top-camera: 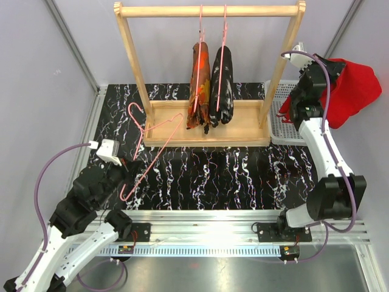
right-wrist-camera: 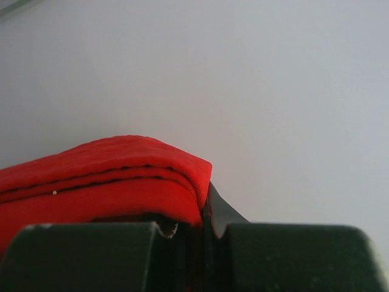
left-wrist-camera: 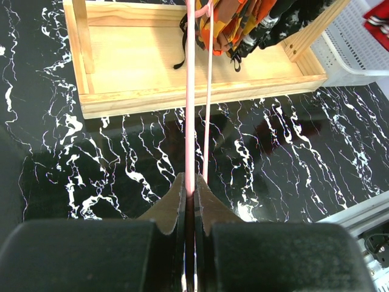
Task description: Remove the trousers from the hanger
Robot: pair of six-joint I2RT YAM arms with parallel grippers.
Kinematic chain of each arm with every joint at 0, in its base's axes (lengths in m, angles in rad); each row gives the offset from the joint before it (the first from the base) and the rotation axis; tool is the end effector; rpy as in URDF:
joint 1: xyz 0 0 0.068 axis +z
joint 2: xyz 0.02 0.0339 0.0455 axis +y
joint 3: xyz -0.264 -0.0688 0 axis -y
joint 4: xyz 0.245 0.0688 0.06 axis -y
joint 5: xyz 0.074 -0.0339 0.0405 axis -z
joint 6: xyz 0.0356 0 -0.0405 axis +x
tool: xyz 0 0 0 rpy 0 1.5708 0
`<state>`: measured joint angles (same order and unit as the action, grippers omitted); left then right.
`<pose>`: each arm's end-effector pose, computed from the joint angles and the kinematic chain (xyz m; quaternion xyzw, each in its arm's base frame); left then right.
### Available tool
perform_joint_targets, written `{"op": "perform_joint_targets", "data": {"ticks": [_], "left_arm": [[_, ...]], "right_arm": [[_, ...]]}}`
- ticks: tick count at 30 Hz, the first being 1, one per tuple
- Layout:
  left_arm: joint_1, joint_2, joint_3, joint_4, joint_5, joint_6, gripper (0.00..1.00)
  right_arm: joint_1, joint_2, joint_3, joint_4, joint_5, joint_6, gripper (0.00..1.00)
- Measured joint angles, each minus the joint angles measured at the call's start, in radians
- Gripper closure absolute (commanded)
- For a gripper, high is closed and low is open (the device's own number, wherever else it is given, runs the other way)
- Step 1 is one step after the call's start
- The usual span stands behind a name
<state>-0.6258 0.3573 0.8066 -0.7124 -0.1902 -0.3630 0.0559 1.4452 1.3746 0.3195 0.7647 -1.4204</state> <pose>0.0627 -0.0370 0.3380 0.0463 0.7909 -0.2210 0.5688 0.3330 -0.0060 0.4425 -0.1654 0.6195 -0.6396 0.4240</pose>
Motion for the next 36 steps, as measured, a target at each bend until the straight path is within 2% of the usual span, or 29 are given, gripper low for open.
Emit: {"op": "perform_joint_targets", "data": {"ticks": [10, 18, 22, 25, 28, 36], "left_arm": [[0.0, 0.0, 0.0, 0.001, 0.004, 0.0, 1.0], [0.0, 0.013, -0.006, 0.007, 0.007, 0.0, 1.0], [0.0, 0.013, -0.012, 0.006, 0.007, 0.0, 1.0], [0.0, 0.013, -0.013, 0.007, 0.008, 0.0, 1.0], [0.0, 0.013, -0.013, 0.007, 0.008, 0.0, 1.0], [0.0, 0.011, -0.013, 0.008, 0.008, 0.0, 1.0]], "right_arm": [[-0.037, 0.086, -0.047, 0.062, -0.126, -0.023, 1.0], [-0.043, 0.091, -0.121, 0.161, -0.139, -0.024, 1.0], [-0.044, 0.065, -0.222, 0.199, -0.139, -0.021, 1.0], [-0.053, 0.016, -0.31, 0.18, -0.154, 0.014, 1.0], [-0.072, -0.001, -0.324, 0.146, -0.169, 0.061, 1.0], [-0.082, 0.079, -0.23, 0.019, -0.225, 0.226, 1.0]]}}
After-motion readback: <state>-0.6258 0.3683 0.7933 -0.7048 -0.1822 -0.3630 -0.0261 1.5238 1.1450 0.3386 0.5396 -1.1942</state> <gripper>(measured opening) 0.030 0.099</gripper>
